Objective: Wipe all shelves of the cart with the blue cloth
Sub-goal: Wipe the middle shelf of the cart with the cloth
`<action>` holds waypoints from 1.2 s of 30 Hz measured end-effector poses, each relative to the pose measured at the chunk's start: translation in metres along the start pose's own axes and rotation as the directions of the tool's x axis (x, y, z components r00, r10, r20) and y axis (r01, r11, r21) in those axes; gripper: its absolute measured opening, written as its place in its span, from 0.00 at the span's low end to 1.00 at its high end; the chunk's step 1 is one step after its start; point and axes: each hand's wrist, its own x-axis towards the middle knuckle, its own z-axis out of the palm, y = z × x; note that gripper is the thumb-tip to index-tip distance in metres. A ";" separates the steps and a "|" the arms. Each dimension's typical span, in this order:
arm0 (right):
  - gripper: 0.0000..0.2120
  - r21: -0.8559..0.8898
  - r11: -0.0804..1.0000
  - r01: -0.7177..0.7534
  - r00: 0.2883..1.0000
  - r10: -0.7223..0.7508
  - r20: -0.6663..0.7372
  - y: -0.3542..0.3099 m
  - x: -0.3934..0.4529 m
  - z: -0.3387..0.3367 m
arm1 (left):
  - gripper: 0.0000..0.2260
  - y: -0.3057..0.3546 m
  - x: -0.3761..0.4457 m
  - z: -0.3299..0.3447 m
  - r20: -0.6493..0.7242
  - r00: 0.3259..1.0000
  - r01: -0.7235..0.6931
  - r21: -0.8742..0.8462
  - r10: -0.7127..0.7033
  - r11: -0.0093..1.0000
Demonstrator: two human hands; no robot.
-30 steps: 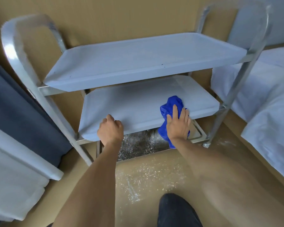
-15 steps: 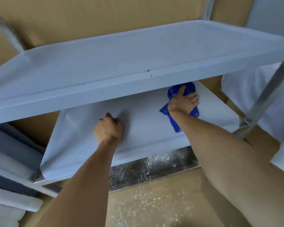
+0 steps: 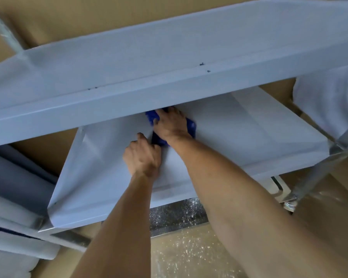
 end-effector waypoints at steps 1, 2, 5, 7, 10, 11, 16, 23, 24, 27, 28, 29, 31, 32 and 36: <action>0.23 0.011 0.999 0.031 0.999 -0.032 0.026 -0.005 -0.006 -0.001 | 0.09 -0.001 0.000 -0.002 -0.002 1.000 0.003 -0.004 -0.003 1.000; 0.23 0.021 0.999 0.038 0.999 -0.038 0.028 -0.003 -0.012 -0.005 | 0.09 -0.002 -0.001 -0.004 -0.002 1.000 0.005 -0.013 -0.005 1.000; 0.21 -0.011 1.000 -0.029 0.999 0.029 -0.027 0.037 -0.028 -0.023 | 0.10 -0.003 -0.004 -0.012 0.019 0.999 0.036 -0.040 -0.035 0.999; 0.20 -0.077 0.988 -0.135 0.989 0.130 -0.072 0.077 -0.039 -0.042 | 0.10 -0.002 -0.006 -0.018 0.066 0.995 0.079 -0.076 -0.074 0.994; 0.22 -0.141 0.911 -0.387 0.918 0.366 -0.154 0.133 -0.055 -0.071 | 0.10 -0.003 -0.008 -0.026 0.135 0.989 0.078 -0.153 -0.057 0.985; 0.25 -0.150 0.877 -0.457 0.886 0.432 -0.170 0.143 -0.062 -0.077 | 0.10 -0.004 -0.012 -0.030 0.147 0.989 0.052 -0.187 -0.024 0.981; 0.32 -0.117 0.802 -0.585 0.807 0.562 -0.181 0.139 -0.084 -0.084 | 0.13 -0.043 -0.036 -0.057 -0.009 0.996 -0.088 -0.086 0.087 0.992; 0.32 -0.169 0.816 -0.552 0.833 0.537 -0.130 0.130 -0.079 -0.080 | 0.23 -0.133 -0.039 -0.058 0.052 0.823 0.562 0.083 -0.566 0.823; 0.32 -0.176 0.817 -0.549 0.836 0.532 -0.135 0.128 -0.073 -0.077 | 0.25 -0.136 -0.039 -0.055 0.071 0.799 0.594 0.061 -0.597 0.802; 0.31 -0.174 0.839 -0.515 0.857 0.506 -0.096 0.103 -0.051 -0.060 | 0.25 -0.137 -0.039 -0.051 0.044 0.809 0.586 0.014 -0.586 0.810; 0.30 -0.158 0.857 -0.491 0.871 0.483 -0.086 0.086 -0.041 -0.050 | 0.25 -0.137 -0.039 -0.050 0.027 0.813 0.582 0.010 -0.582 0.813; 0.29 -0.141 0.878 -0.458 0.889 0.452 -0.072 0.062 -0.030 -0.038 | 0.25 -0.137 -0.038 -0.048 0.016 0.814 0.580 0.017 -0.580 0.814; 0.26 -0.093 0.924 -0.370 0.929 0.371 -0.010 -0.003 -0.012 -0.012 | 0.26 -0.138 -0.037 -0.048 0.041 0.807 0.589 0.024 -0.589 0.808; 0.25 -0.059 0.948 -0.313 0.949 0.315 0.025 -0.039 -0.005 0.002 | 0.26 -0.139 -0.036 -0.047 0.049 0.806 0.590 0.030 -0.590 0.807; 0.23 0.009 0.998 0.058 0.994 -0.058 0.093 -0.165 -0.006 0.062 | 0.28 -0.141 -0.028 -0.043 0.098 0.793 0.598 0.064 -0.602 0.799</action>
